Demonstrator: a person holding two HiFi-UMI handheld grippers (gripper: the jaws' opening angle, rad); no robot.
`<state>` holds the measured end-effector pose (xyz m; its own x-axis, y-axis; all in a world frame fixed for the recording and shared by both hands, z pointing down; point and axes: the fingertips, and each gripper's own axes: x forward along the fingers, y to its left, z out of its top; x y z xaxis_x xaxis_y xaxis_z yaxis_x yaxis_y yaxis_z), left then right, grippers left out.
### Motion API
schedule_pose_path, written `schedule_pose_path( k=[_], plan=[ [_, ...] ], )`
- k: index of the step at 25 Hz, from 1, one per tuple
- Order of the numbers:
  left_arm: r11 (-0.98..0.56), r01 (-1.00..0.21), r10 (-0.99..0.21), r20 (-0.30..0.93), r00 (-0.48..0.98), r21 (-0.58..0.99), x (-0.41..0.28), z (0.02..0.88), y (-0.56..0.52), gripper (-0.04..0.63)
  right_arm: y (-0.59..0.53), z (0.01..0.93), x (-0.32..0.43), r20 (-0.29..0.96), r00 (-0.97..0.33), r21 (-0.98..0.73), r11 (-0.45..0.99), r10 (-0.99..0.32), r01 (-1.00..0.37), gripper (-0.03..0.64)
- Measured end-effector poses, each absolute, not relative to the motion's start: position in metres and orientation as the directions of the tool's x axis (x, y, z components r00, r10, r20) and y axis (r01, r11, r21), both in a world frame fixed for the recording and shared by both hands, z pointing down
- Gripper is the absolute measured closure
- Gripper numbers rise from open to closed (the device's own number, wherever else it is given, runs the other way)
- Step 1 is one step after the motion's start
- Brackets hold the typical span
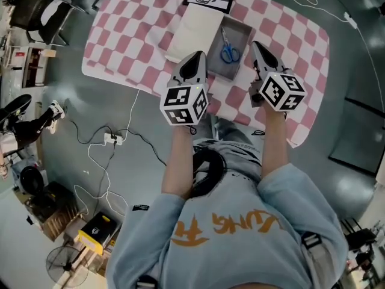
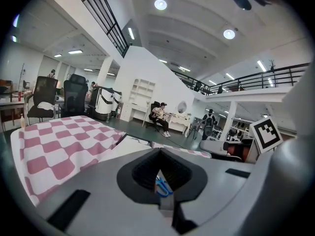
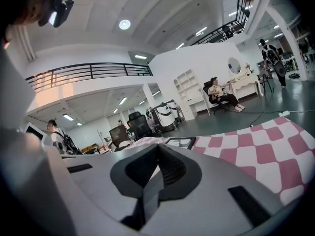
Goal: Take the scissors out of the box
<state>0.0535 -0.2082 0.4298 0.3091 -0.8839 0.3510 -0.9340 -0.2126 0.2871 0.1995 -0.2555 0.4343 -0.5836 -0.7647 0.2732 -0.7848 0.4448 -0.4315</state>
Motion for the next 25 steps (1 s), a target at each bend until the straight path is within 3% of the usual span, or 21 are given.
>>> schedule_pose_path(
  k=[15,25],
  plan=[
    [-0.233,-0.890,-0.865,0.335,0.374,0.393,0.001,0.458,-0.257,0.578,-0.280,0.481,0.158,0.488,-0.470,-0.260,0.392,-0.735,-0.882,0.614],
    [-0.312,-0.837,-0.833,0.294,0.468,0.449,-0.005,0.462,-0.290,0.578,-0.284,0.508,0.144,0.609,-0.390,-0.172,0.365,-0.690,-0.915,0.565]
  ],
)
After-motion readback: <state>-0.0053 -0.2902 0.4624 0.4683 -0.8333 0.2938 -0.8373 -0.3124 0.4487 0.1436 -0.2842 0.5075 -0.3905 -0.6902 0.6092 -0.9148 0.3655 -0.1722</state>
